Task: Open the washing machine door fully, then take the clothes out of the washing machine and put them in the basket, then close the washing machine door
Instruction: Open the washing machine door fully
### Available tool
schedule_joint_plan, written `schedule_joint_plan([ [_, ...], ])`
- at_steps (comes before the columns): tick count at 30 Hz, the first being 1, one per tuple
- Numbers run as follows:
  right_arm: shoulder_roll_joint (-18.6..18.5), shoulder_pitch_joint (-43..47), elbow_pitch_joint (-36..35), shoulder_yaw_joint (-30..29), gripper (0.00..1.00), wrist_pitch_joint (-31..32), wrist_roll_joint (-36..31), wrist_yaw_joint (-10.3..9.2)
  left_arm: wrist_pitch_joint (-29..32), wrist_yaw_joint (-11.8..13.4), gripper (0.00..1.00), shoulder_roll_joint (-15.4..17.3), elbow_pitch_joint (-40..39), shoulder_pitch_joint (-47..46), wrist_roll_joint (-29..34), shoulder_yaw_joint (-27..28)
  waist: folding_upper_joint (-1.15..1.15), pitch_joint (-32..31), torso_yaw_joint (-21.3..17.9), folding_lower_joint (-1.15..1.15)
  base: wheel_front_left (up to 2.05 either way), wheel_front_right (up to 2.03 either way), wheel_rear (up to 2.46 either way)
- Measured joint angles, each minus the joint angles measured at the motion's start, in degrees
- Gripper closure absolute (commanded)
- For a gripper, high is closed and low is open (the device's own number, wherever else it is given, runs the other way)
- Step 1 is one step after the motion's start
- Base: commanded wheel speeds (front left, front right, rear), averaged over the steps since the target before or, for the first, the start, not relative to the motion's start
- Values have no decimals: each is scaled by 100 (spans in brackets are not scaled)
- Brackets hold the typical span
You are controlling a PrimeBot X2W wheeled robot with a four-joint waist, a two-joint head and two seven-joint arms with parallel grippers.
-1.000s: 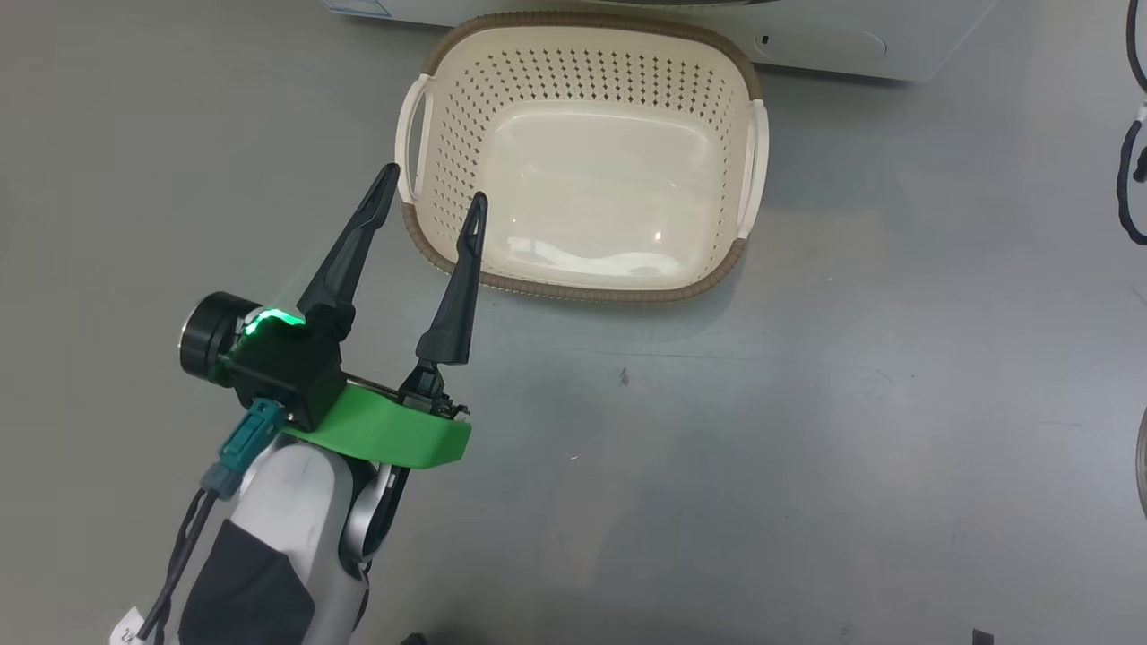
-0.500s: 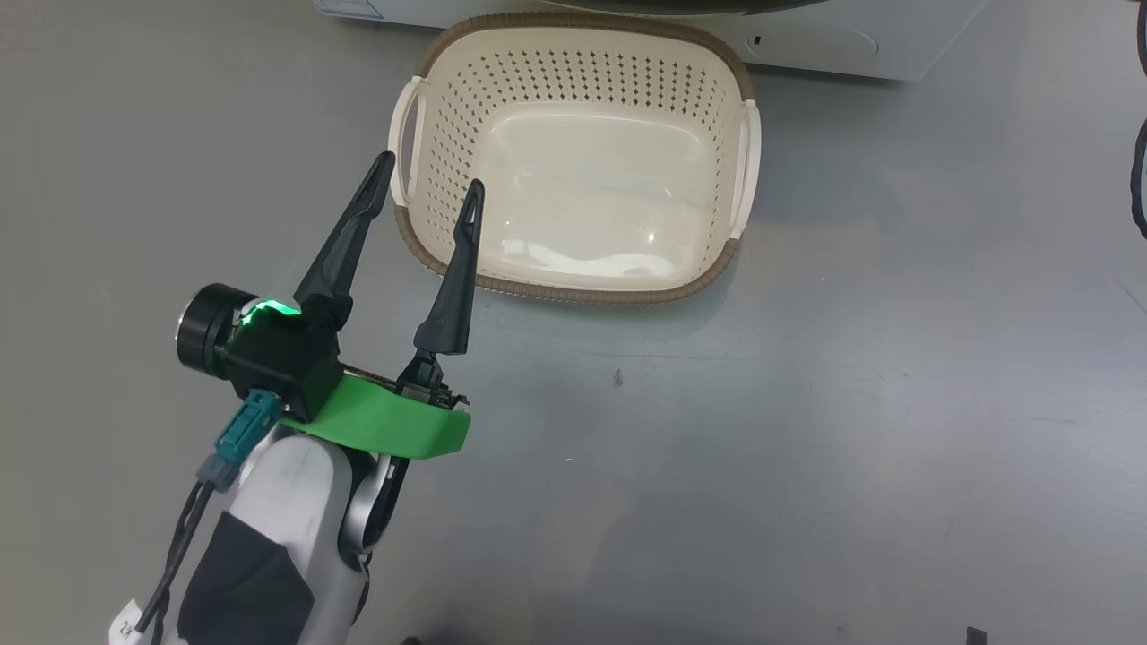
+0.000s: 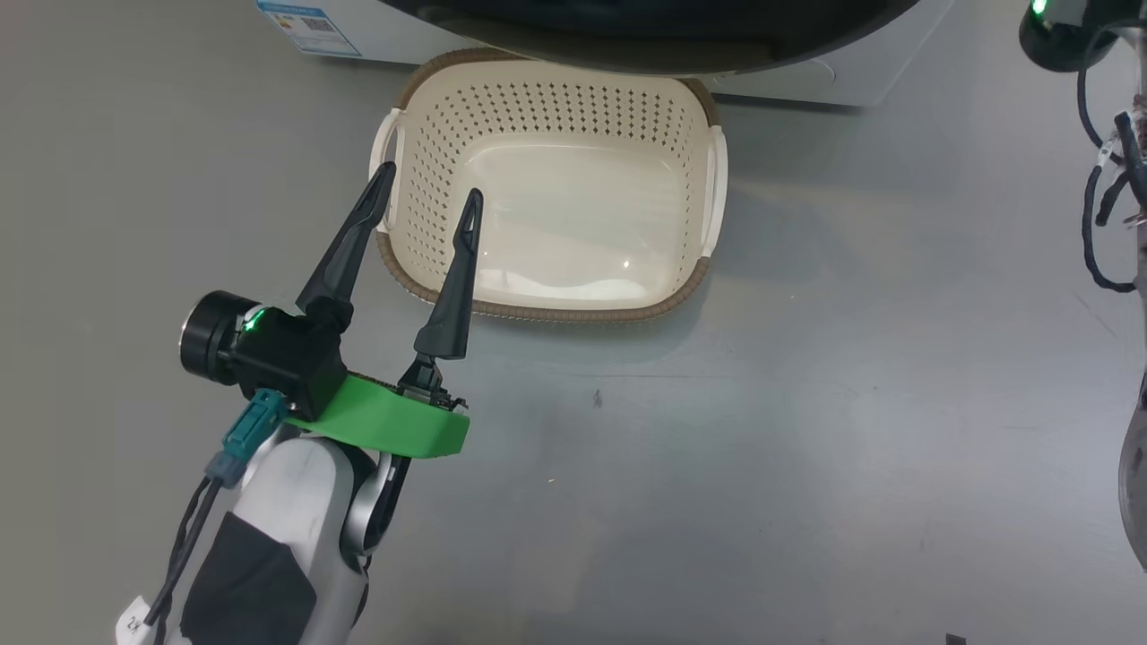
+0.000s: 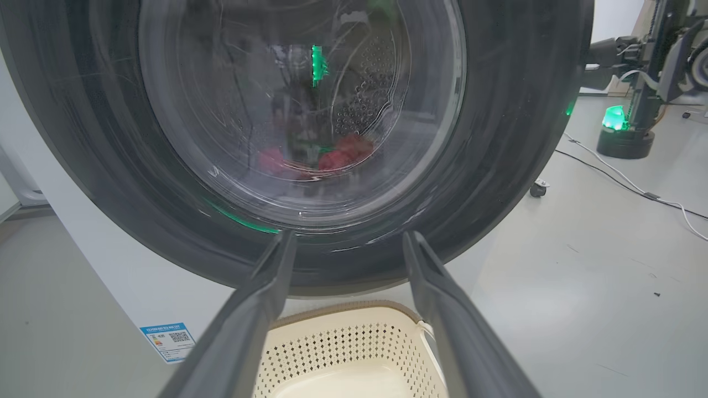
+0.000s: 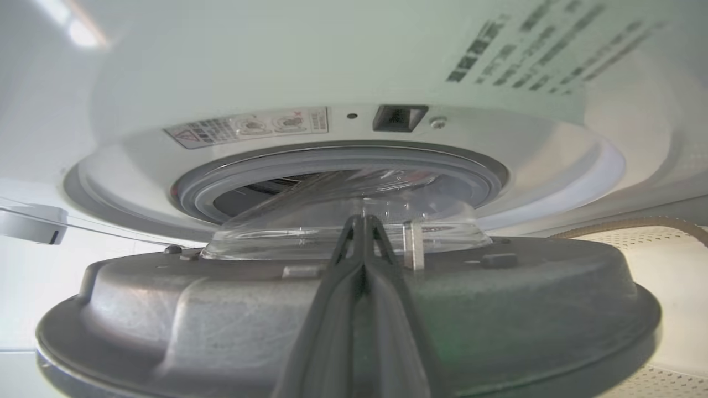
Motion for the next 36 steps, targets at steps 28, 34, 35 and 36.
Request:
schedule_joint_plan([
  [28, 494, 1278, -338, 347, 100, 653, 326, 69, 0, -2, 0, 2, 390, 321, 135, 7, 0, -837, -257, 0, 0, 0, 0],
  [34, 566, 1677, -567, 487, 100, 764, 413, 96, 0, -2, 0, 3, 472, 446, 135, 33, 0, -1047, -283, -1, 0, 0, 0],
  [35, 579, 1734, -600, 510, 100, 765, 415, 96, 0, -2, 0, 3, 491, 463, 135, 35, 0, -1085, -287, 0, 0, 0, 0],
  [36, 589, 1792, -627, 535, 100, 783, 423, 96, 0, -3, 0, 3, 506, 483, 135, 40, 0, -1122, -290, -1, 0, 0, 0],
])
